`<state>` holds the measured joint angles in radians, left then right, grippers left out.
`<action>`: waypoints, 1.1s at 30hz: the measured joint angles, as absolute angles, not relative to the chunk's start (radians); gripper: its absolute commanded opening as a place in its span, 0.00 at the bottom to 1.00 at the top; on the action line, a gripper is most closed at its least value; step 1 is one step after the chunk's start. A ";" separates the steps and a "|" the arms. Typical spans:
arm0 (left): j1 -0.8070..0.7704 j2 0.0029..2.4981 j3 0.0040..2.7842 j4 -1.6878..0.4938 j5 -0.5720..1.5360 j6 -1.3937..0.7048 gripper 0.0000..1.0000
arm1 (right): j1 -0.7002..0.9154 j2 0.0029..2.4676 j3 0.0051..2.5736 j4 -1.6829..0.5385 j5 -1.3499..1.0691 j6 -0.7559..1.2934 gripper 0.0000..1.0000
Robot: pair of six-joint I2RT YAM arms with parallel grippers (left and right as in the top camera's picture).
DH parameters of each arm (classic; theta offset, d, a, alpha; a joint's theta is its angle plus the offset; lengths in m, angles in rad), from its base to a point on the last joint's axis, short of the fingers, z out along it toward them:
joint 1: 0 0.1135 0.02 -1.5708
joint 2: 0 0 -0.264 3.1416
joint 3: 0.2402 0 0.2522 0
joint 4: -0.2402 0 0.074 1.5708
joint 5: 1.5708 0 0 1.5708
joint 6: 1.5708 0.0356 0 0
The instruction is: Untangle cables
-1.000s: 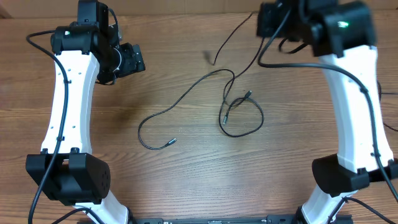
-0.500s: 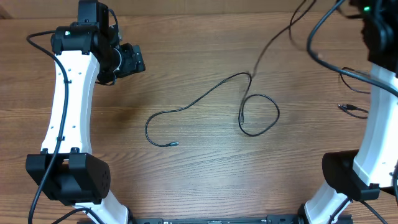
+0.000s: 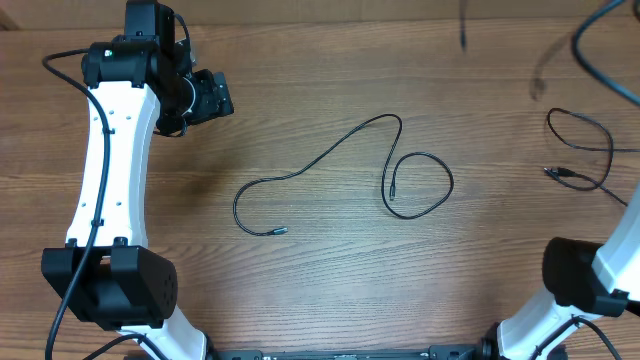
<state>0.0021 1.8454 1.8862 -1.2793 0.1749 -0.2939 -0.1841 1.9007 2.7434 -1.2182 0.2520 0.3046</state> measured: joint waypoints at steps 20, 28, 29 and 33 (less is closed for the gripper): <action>-0.027 1.845 1.886 -1.276 0.175 -0.293 0.80 | -0.420 1.957 2.439 -1.335 0.031 0.305 0.78; -0.028 1.845 1.886 -1.276 0.173 -0.293 0.81 | -0.302 1.957 2.438 -1.569 -0.315 0.139 0.87; -0.028 1.845 1.886 -1.276 0.173 -0.293 0.82 | -0.274 1.957 2.438 -1.592 -0.331 0.118 0.87; -0.028 1.845 1.886 -1.276 0.168 -0.293 0.82 | -0.179 1.957 2.402 -1.619 -0.361 0.068 0.87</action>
